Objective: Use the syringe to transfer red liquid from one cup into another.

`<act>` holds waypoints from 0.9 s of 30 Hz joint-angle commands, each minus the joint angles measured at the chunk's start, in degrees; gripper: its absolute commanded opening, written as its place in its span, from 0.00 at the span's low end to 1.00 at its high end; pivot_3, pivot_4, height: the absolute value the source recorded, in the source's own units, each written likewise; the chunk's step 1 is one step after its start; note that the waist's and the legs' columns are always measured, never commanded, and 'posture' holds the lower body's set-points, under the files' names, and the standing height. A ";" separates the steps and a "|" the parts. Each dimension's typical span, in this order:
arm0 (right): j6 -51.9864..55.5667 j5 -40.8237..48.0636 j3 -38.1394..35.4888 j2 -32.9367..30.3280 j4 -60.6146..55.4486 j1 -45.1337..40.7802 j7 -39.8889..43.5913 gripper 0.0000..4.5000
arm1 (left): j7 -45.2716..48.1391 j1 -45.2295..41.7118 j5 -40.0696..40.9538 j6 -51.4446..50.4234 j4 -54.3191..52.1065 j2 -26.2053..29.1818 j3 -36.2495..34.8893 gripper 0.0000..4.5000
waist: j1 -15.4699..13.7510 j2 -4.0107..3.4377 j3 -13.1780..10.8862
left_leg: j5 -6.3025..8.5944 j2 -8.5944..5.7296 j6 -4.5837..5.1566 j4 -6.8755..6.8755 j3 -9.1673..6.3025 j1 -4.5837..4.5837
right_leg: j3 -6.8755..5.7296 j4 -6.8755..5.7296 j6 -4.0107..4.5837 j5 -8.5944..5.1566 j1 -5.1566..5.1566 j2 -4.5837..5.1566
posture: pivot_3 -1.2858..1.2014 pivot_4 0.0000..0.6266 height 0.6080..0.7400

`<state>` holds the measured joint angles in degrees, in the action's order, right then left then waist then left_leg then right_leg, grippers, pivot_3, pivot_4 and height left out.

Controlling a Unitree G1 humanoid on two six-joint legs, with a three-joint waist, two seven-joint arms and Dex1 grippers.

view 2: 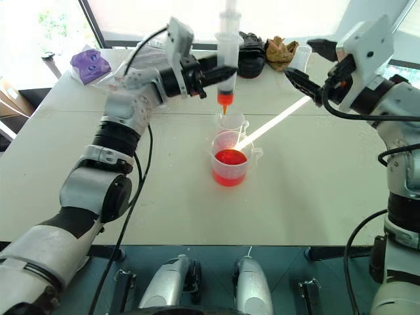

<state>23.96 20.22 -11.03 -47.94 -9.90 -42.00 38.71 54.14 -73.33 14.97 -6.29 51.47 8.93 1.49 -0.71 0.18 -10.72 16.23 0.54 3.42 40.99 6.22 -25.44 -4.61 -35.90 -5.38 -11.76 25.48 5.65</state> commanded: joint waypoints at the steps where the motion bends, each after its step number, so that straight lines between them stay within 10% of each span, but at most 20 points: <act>1: -7.09 -5.33 3.04 1.12 4.23 -5.28 -1.01 0.68 | 0.14 -2.07 -1.64 5.09 2.64 -1.14 -0.42 0.35 | 0.09 0.00 0.00 | 0.00 0.00 0.00 0.00 0.01 0.00 | 0.00 0.00 0.00 0.00 0.00 0.00 | 0.52 0.24 1.00; 27: -28.97 -12.45 9.97 11.19 30.51 -19.91 6.08 0.68 | 3.91 -1.55 -3.47 7.15 5.35 -2.68 -1.05 0.35 | 0.29 -0.01 -0.01 | -0.10 0.01 -0.17 0.00 0.03 0.02 | 0.00 -0.03 -0.02 0.01 -0.01 0.00 | 0.52 0.24 1.00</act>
<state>-3.76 7.94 -0.38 -36.82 20.77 -59.73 44.51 57.52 -73.40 11.64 0.35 58.40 6.44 0.96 -0.42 0.17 -10.73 16.13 0.55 3.25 40.98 6.26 -25.42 -4.61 -35.93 -5.39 -11.75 25.46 5.65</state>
